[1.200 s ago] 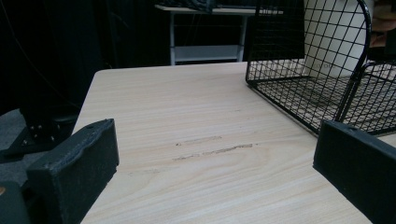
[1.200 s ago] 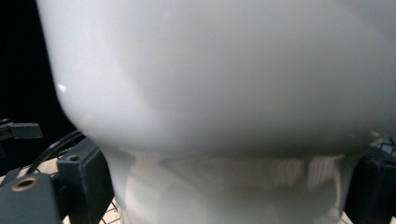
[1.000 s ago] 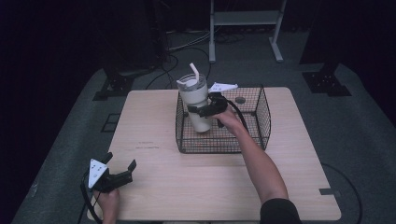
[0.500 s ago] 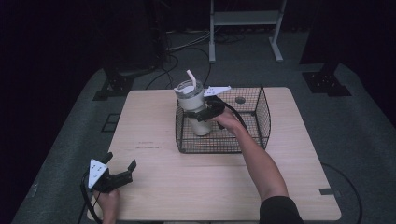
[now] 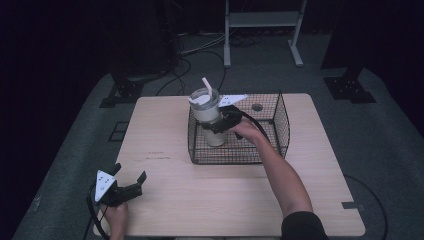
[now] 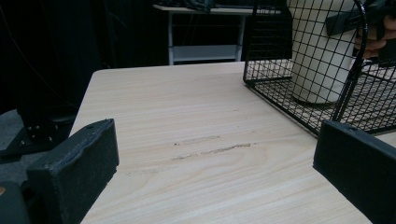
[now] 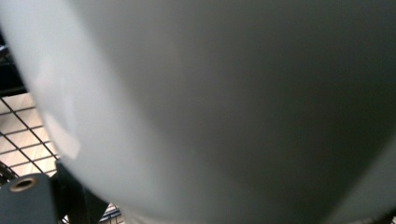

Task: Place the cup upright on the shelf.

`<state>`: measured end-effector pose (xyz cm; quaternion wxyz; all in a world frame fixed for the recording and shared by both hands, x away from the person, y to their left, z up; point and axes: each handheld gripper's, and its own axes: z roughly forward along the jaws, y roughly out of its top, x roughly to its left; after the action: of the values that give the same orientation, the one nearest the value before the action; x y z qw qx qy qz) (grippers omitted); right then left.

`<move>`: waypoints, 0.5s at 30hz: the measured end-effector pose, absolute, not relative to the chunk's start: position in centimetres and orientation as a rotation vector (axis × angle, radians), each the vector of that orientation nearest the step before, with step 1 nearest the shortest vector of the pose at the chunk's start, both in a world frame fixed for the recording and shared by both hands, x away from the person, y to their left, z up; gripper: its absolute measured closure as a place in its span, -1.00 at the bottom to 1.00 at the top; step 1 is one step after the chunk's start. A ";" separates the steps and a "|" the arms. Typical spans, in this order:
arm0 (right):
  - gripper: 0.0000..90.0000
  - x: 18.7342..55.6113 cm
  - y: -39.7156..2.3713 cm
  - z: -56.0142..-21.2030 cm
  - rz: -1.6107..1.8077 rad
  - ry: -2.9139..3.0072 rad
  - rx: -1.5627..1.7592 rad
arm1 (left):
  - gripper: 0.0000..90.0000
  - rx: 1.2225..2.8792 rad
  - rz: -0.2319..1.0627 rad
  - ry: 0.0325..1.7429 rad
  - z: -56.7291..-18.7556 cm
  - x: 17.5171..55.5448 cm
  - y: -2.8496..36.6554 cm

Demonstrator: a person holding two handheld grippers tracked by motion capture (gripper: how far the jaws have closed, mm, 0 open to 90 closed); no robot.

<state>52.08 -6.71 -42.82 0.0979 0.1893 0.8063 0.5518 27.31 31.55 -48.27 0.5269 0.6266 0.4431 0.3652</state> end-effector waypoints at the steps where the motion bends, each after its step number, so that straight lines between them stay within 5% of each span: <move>1: -0.83 52.0 -6.9 -42.8 1.628 2.387 0.556 | -1.00 1.497 0.874 1.059 -48.3 27.3 31.5; 15: -0.83 51.3 -8.3 -42.9 1.590 2.362 0.482 | -1.00 1.513 0.880 1.055 -48.3 27.4 31.3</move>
<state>51.32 -8.30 -42.93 0.1264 0.1655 0.8114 0.5462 27.39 31.31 -48.29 0.5219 0.6314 0.4405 0.3673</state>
